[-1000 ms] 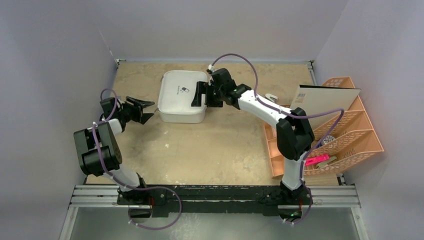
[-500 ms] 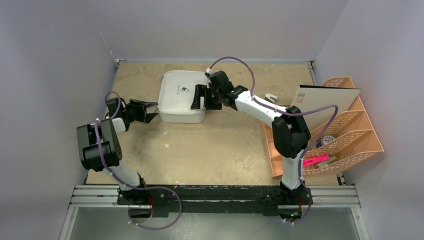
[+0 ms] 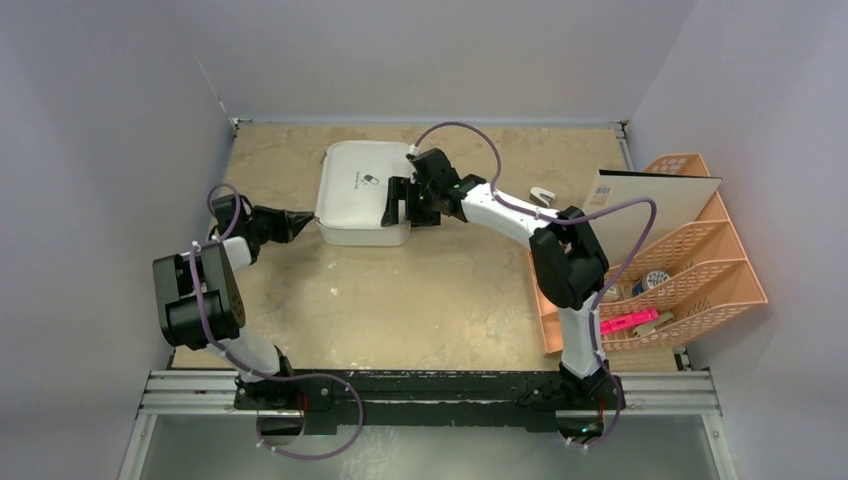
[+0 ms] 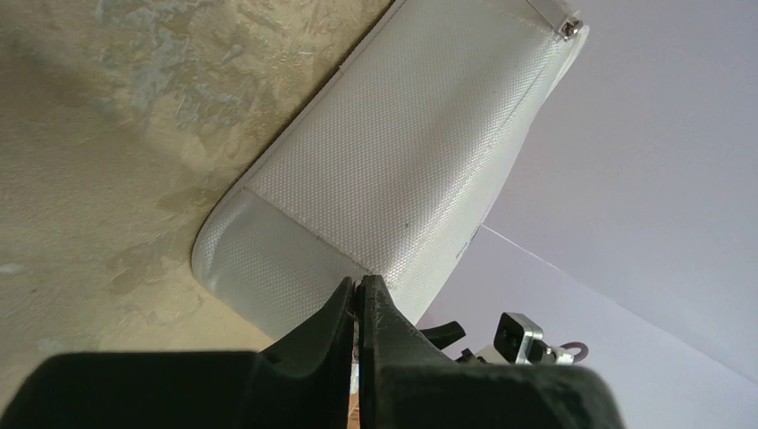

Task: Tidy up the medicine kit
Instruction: Zip the medicine box at the center of the board.

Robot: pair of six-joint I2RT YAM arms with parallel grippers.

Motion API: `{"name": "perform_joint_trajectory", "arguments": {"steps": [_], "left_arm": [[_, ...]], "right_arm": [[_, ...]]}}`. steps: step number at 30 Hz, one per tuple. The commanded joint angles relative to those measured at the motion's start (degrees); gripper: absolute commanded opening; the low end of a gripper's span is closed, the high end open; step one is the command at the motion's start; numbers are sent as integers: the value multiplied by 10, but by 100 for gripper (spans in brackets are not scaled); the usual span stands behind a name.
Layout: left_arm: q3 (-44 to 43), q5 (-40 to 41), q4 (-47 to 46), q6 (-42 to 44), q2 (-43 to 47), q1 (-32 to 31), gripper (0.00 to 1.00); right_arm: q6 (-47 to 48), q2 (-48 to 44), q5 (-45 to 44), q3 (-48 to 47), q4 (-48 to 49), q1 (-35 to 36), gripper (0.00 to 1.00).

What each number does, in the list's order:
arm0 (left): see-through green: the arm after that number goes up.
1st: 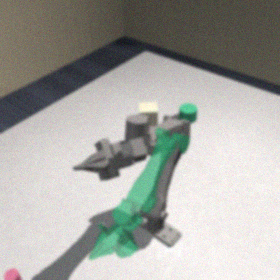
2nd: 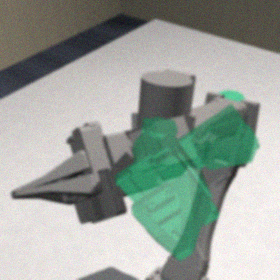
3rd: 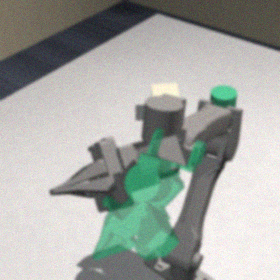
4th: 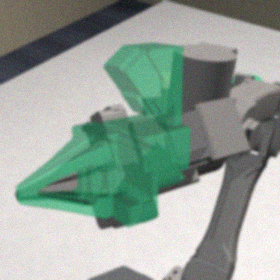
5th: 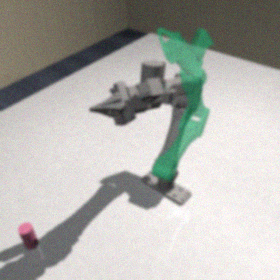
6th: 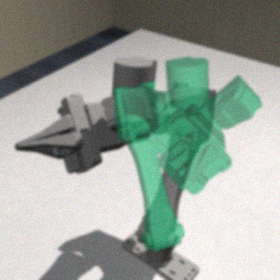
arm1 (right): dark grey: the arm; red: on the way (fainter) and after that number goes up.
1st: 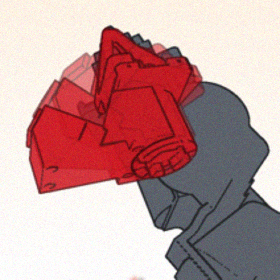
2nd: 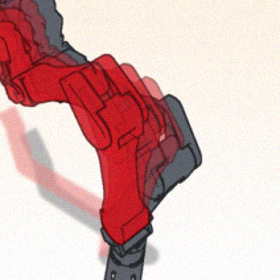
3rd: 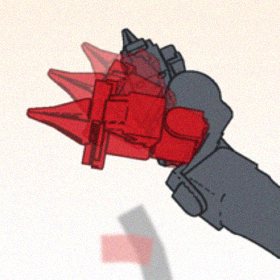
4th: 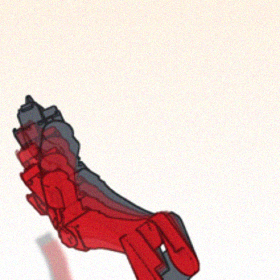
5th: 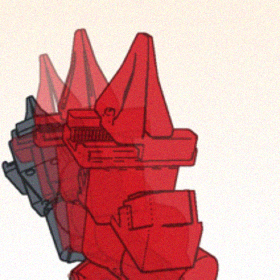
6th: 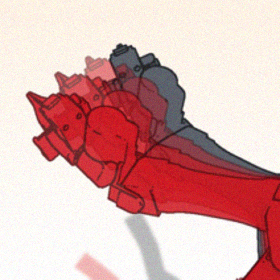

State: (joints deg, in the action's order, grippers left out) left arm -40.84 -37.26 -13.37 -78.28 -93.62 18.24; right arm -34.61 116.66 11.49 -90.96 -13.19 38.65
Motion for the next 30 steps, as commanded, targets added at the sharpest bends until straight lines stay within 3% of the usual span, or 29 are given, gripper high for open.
{"name": "perform_joint_trajectory", "arguments": {"steps": [1,8,14,19,30], "left_arm": [[20,25,54,55,34,-1,0],[44,39,100,136,86,-1,0],[56,-18,80,134,104,-3,0],[60,-1,132,181,167,-8,0],[71,15,147,207,184,-106,0]], "right_arm": [[-14,-8,-16,-10,15,6,83],[-56,-13,-48,30,66,11,80],[-70,-9,-95,44,84,14,78],[-66,4,-122,30,84,13,78],[-46,23,-119,-33,48,13,78]]}}
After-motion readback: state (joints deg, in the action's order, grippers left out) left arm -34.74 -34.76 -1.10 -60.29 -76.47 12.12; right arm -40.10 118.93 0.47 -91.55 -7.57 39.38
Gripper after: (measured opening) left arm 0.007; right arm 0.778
